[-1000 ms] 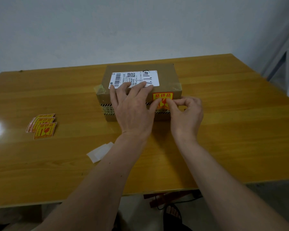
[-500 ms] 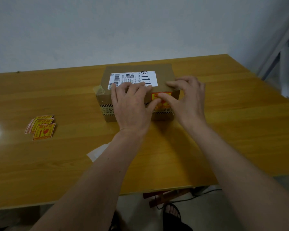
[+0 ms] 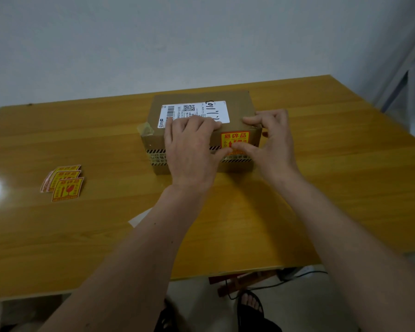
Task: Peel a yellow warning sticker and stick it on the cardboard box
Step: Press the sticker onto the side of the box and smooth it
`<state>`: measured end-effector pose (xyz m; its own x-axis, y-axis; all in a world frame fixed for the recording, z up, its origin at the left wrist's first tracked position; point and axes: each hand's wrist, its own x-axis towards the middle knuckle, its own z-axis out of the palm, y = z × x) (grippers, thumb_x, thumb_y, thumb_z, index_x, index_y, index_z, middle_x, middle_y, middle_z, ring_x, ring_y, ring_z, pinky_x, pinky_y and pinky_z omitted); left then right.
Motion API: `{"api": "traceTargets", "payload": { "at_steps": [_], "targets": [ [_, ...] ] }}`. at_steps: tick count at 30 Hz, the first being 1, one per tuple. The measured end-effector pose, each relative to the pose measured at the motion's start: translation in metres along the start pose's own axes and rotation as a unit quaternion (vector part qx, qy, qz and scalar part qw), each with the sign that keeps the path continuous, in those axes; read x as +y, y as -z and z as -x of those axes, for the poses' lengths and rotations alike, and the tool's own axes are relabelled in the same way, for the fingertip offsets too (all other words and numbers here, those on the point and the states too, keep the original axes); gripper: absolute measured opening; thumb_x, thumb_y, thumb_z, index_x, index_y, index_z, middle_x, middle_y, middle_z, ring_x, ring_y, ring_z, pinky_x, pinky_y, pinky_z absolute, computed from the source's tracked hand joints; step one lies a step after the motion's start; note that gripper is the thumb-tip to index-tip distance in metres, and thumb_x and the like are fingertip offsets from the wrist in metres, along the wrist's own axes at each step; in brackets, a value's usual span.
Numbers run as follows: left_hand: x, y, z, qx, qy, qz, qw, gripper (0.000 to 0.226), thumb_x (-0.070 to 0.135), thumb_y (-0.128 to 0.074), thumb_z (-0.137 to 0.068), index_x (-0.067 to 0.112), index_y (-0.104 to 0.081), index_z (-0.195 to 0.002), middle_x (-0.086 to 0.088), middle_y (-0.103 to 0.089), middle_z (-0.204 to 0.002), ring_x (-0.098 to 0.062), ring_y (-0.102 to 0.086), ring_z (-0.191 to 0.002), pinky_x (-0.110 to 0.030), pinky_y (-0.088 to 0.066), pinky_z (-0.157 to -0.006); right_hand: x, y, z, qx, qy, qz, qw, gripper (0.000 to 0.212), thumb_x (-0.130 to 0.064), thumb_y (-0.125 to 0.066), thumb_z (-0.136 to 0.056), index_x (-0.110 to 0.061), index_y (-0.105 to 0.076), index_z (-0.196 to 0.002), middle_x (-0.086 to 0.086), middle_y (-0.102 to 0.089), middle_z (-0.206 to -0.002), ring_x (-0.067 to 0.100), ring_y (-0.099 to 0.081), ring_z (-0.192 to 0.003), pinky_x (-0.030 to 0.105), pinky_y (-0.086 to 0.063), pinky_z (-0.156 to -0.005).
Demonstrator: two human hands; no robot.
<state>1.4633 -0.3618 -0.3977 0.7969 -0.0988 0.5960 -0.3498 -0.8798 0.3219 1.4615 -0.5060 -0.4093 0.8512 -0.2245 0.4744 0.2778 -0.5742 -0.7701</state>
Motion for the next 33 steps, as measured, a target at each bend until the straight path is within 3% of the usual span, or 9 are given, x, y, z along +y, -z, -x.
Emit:
{"api": "traceTargets", "payload": {
  "at_steps": [5,11,15,20,27,33],
  "targets": [
    [-0.005,0.0,0.0,-0.007,-0.021,0.002,1.0,0.055,0.038,-0.08,-0.063,0.021,-0.062,-0.112,-0.002,-0.065,-0.111,-0.027,-0.05,-0.11,-0.044,-0.039,-0.096,0.005,0.012,-0.003,-0.056,0.051,0.079,0.994,0.057,-0.011,-0.083,-0.064,-0.014,-0.059,-0.116,-0.003,-0.039,-0.114,0.014,-0.046,-0.111,0.019,-0.041,-0.093],
    [-0.003,0.0,0.001,-0.005,-0.026,-0.013,1.0,0.057,0.034,-0.083,-0.061,0.021,-0.061,-0.112,-0.003,-0.064,-0.111,-0.027,-0.05,-0.108,-0.043,-0.039,-0.094,0.007,0.011,-0.003,-0.053,0.094,0.145,0.983,0.064,-0.017,-0.086,-0.06,-0.01,-0.055,-0.116,0.011,-0.046,-0.118,0.025,-0.052,-0.109,0.039,-0.051,-0.09],
    [-0.001,-0.001,0.001,-0.007,-0.021,-0.027,0.999,0.061,0.041,-0.082,-0.058,0.021,-0.06,-0.111,-0.003,-0.063,-0.11,-0.028,-0.05,-0.107,-0.042,-0.038,-0.093,0.002,0.003,-0.004,-0.032,0.075,0.151,0.985,0.066,-0.029,-0.087,-0.057,-0.01,-0.053,-0.11,0.01,-0.044,-0.116,0.026,-0.052,-0.106,0.039,-0.052,-0.085],
    [-0.003,0.0,-0.002,-0.024,-0.017,-0.018,0.999,0.055,0.037,-0.08,-0.065,0.023,-0.059,-0.114,-0.001,-0.061,-0.114,-0.026,-0.047,-0.11,-0.041,-0.036,-0.094,0.004,0.013,-0.01,-0.074,0.096,0.166,0.979,0.061,-0.02,-0.085,-0.061,-0.009,-0.054,-0.112,0.01,-0.045,-0.117,0.023,-0.052,-0.108,0.036,-0.052,-0.086],
    [-0.002,0.003,-0.008,-0.028,0.012,0.023,0.999,0.036,0.039,-0.069,-0.077,0.024,-0.063,-0.109,0.001,-0.062,-0.111,-0.024,-0.046,-0.109,-0.038,-0.035,-0.092,-0.002,0.025,-0.014,-0.066,0.05,0.074,0.994,0.042,-0.015,-0.079,-0.069,-0.012,-0.068,-0.109,-0.005,-0.047,-0.1,0.009,-0.049,-0.097,0.006,-0.037,-0.079],
    [0.003,0.003,-0.006,-0.017,0.031,0.032,0.999,0.032,0.044,-0.063,-0.081,0.024,-0.063,-0.106,0.002,-0.062,-0.109,-0.022,-0.045,-0.106,-0.036,-0.034,-0.09,-0.006,0.025,-0.01,-0.047,0.038,0.073,0.995,0.033,-0.016,-0.074,-0.076,-0.014,-0.07,-0.108,-0.003,-0.052,-0.099,0.011,-0.051,-0.097,0.03,-0.048,-0.086]
  ]
}}
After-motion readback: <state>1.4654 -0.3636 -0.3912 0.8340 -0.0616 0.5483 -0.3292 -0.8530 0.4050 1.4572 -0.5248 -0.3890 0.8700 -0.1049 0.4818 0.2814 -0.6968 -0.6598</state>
